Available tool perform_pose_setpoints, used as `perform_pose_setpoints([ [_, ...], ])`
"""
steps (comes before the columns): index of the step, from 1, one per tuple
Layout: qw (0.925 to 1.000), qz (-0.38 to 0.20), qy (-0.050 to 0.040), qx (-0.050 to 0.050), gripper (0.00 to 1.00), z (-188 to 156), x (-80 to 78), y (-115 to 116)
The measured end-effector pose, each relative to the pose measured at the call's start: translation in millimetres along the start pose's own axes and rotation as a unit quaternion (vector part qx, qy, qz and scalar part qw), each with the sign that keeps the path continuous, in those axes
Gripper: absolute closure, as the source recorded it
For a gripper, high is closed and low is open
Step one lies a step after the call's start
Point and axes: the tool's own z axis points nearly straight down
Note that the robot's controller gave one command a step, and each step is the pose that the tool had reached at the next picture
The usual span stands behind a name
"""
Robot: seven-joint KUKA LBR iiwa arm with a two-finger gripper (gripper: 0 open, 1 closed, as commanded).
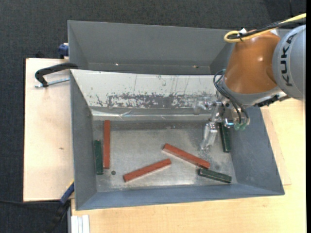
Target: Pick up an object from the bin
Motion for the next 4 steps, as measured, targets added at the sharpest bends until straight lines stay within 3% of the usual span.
perform_pose_setpoints([
  [1, 1.0, 0.0, 0.0, 0.0, 0.0, 0.0, 0.0, 0.0],
  [2, 0.9999, -0.012, 0.0004, 0.0, 1.0, 90.8, 49.3, 31.6],
  [3, 0.9999, -0.012, 0.0004, 0.0, 1.0, 90.8, 49.2, 31.6],
  [4, 0.9994, -0.034, -0.0028, 0.0, 1.0, -72.1, 22.3, 23.6],
])
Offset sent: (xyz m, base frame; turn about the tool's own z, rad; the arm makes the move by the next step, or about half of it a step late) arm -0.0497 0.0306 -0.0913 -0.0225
